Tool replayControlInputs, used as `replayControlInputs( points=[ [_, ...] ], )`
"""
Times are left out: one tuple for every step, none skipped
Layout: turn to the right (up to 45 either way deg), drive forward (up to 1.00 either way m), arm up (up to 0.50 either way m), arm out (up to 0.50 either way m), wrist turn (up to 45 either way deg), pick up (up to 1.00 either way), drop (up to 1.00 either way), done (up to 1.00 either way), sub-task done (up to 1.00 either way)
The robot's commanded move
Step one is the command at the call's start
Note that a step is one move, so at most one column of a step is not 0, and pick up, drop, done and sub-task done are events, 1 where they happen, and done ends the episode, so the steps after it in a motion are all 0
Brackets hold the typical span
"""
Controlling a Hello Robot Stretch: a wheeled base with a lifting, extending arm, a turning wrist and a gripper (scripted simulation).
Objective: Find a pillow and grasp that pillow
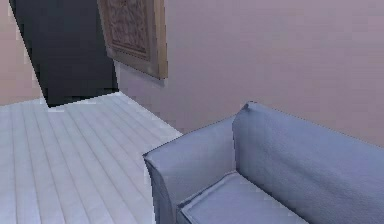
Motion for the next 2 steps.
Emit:
replayControlInputs(
  points=[
    [0.0, 0.00, 0.00, 0.00, 33.0, 0.00, 0.00, 0.00, 0.00],
    [0.0, 0.00, -0.30, 0.00, 0.0, 0.00, 0.00, 0.00, 0.00]
  ],
)
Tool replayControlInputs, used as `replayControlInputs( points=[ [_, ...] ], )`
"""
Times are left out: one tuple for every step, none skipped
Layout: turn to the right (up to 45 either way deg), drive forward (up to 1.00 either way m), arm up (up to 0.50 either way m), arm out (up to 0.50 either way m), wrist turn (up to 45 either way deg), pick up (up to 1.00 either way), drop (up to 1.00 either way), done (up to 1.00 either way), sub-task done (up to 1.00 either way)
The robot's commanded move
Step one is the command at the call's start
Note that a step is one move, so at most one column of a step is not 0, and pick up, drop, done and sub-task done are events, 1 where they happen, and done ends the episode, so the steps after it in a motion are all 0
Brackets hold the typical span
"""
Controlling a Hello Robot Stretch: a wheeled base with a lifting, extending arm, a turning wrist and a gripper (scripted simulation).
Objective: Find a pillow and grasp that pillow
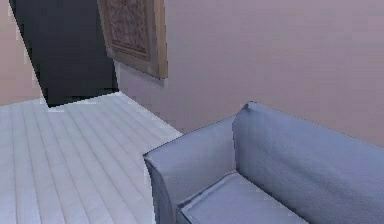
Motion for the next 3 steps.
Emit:
replayControlInputs(
  points=[
    [0.0, 0.00, 0.00, 0.00, 0.0, 1.00, 0.00, 0.00, 0.00],
    [0.0, 0.00, 0.10, 0.00, 0.0, 0.00, 0.00, 0.00, 0.00],
    [0.0, 0.00, 0.00, 0.00, 0.0, 0.00, 0.00, 1.00, 0.00]
  ],
)
